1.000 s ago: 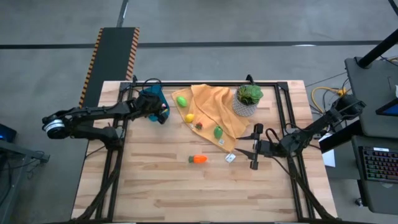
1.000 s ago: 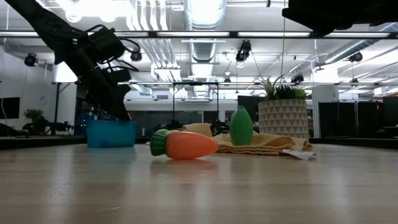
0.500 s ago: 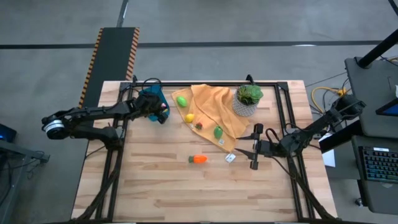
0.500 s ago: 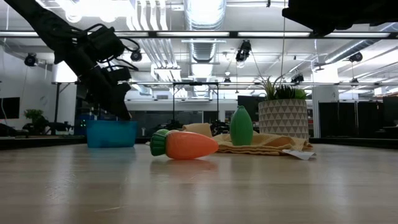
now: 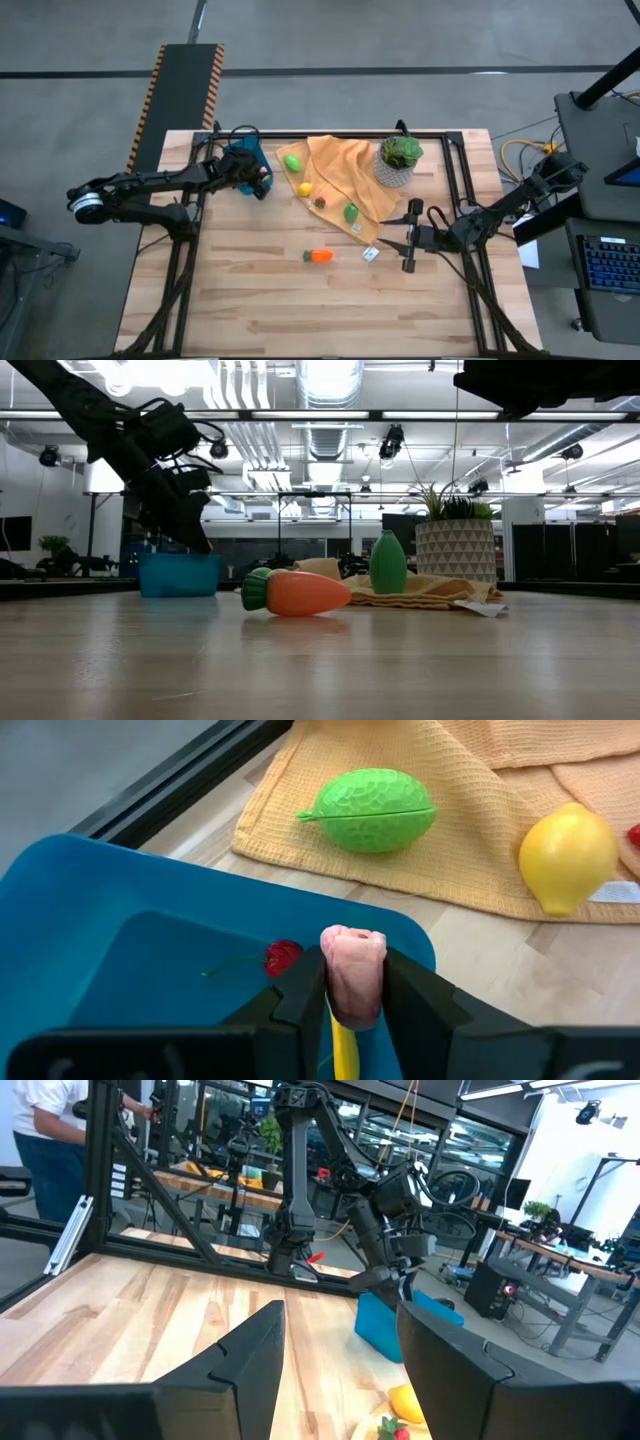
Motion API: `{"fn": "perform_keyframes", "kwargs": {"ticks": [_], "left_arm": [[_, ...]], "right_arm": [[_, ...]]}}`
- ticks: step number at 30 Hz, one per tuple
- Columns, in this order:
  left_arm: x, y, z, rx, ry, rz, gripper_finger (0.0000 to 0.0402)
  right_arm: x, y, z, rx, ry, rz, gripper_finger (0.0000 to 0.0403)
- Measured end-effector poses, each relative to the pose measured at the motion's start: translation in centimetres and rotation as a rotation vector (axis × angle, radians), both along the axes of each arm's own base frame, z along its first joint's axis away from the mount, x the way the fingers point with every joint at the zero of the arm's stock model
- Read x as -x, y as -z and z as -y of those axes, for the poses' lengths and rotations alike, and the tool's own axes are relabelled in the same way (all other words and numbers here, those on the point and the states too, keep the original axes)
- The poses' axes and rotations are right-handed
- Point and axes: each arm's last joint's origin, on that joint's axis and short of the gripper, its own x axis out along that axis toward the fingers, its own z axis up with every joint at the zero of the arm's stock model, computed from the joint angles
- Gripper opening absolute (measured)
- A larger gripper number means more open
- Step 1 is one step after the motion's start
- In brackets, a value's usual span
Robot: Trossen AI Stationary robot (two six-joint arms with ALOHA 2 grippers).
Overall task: Pick and placing Produce into tupperware
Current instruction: Put the peach into the blue bin, then put the carrot into the blue bin
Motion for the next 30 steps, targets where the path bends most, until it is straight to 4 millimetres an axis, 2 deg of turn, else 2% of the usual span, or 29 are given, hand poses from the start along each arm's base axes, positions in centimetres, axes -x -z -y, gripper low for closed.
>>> {"fn": "perform_keyframes", "kwargs": {"ticks": [10,13,21,26,30], "left_arm": [[0.0,0.0,0.0,-0.009,0.042,-0.014,0.0085],[0.0,0.0,0.0,-0.009,0.042,-0.014,0.0111],[0.1,0.0,-0.1,-0.027,-0.007,-0.025,0.0222],[-0.1,-0.2,0.2,0.020,0.063,0.020,0.0237],[-0.6,-1.6,0.6,0.091,0.212,0.156,0.0237]], "right_arm": [[0.0,0.0,0.0,0.000,0.000,0.000,0.0187],[0.0,0.0,0.0,0.000,0.000,0.000,0.0187],[0.0,0.0,0.0,0.000,0.000,0.000,0.0187],[0.0,0.0,0.0,0.000,0.000,0.000,0.0187],[0.0,0.0,0.0,0.000,0.000,0.000,0.0187]]}}
